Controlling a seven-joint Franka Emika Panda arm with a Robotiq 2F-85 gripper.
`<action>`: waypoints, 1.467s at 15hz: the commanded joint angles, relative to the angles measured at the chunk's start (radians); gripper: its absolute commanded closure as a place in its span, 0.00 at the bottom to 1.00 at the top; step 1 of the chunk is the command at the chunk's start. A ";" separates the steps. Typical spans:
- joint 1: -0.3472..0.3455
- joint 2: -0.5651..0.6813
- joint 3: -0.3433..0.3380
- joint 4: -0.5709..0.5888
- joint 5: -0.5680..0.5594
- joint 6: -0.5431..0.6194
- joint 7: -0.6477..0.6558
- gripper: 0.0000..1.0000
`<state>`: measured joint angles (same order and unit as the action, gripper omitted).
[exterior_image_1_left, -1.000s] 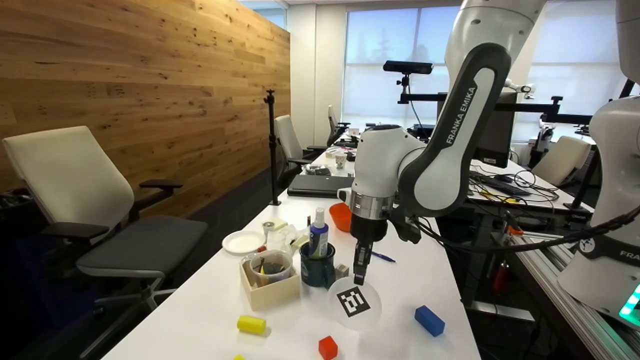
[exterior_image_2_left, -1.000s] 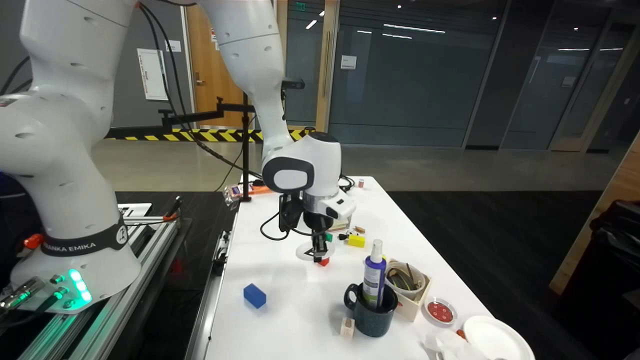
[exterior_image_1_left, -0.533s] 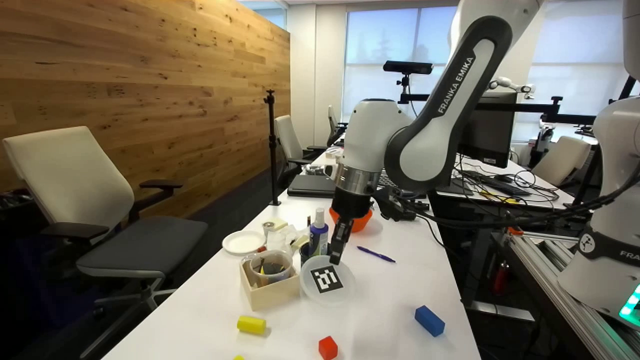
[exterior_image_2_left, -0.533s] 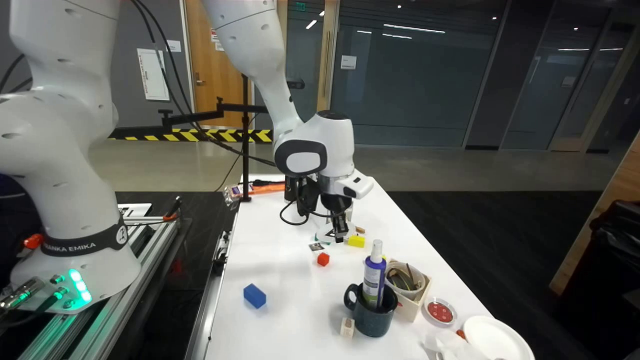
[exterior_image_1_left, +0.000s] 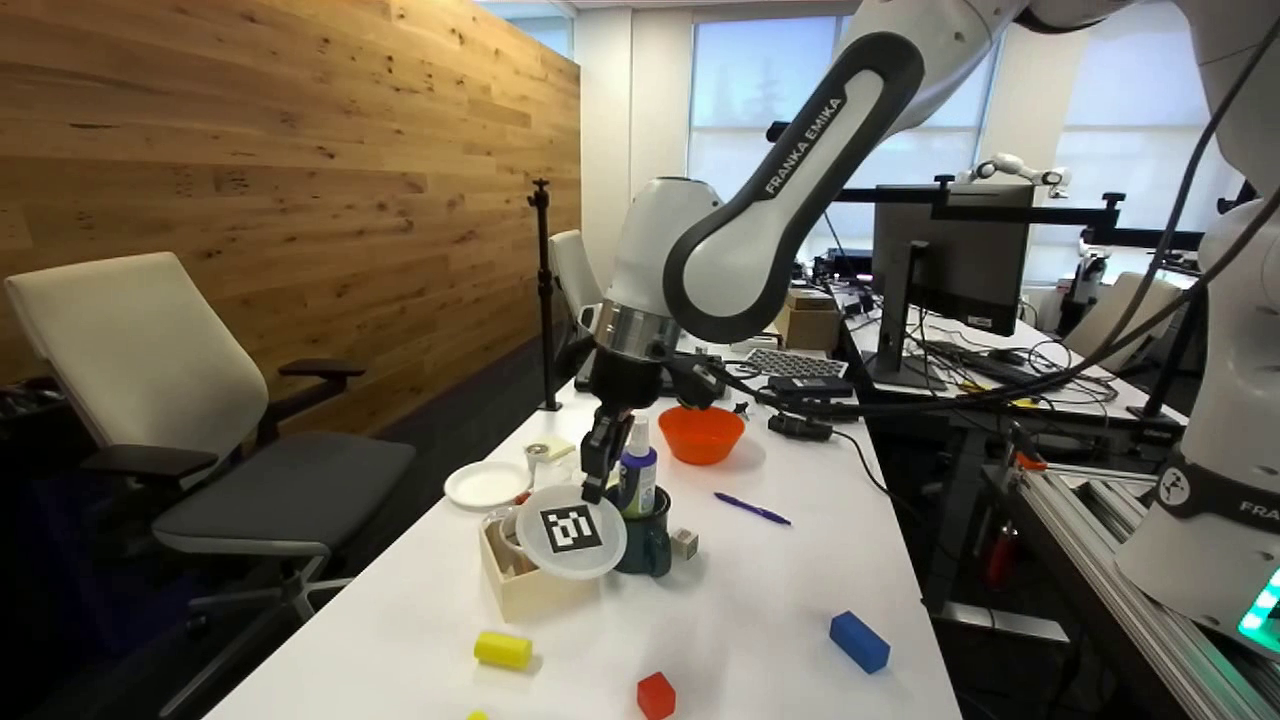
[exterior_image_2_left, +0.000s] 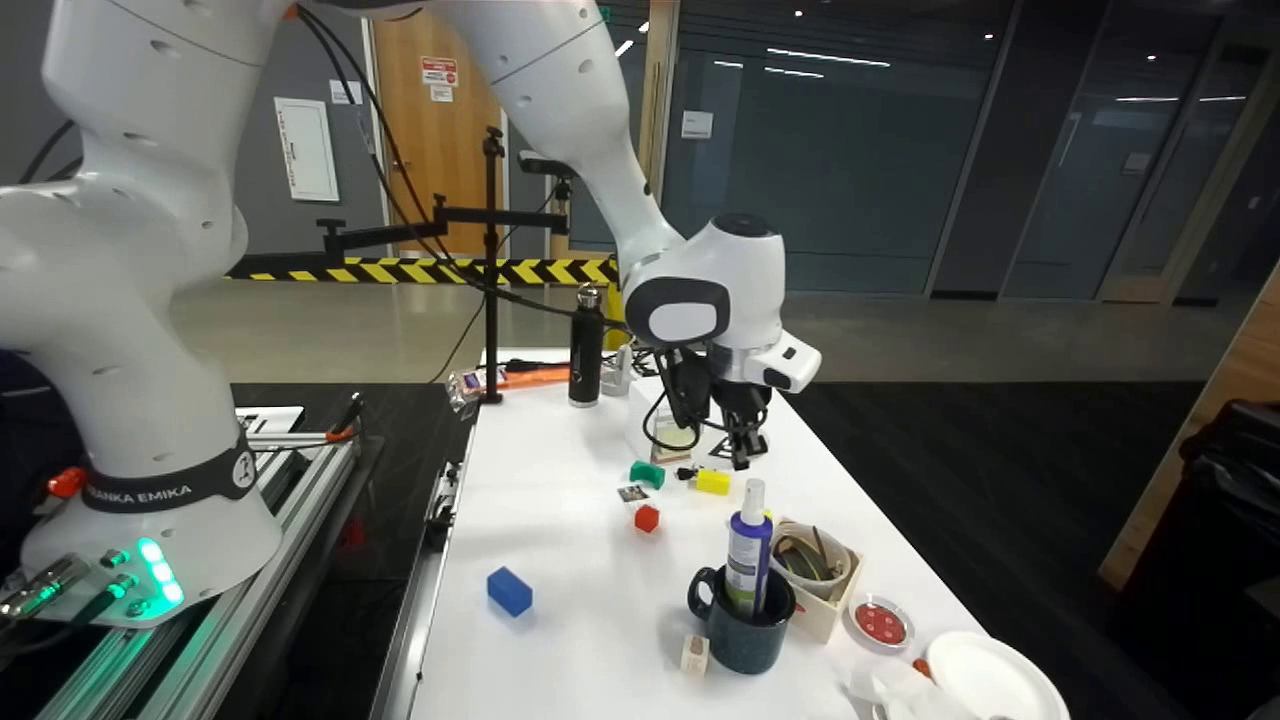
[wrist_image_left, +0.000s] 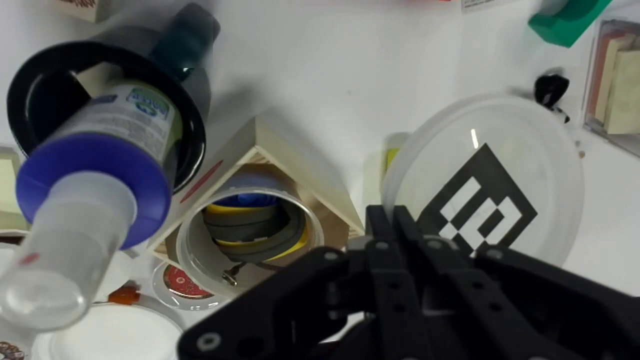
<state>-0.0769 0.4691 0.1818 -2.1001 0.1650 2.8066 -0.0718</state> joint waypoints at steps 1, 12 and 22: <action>0.017 0.073 -0.014 0.153 0.004 -0.082 0.001 0.99; 0.117 0.196 -0.173 0.422 -0.095 -0.278 0.110 0.99; 0.086 0.354 -0.187 0.597 -0.066 -0.446 0.149 0.99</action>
<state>0.0215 0.7640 -0.0048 -1.5887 0.0991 2.4196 0.0457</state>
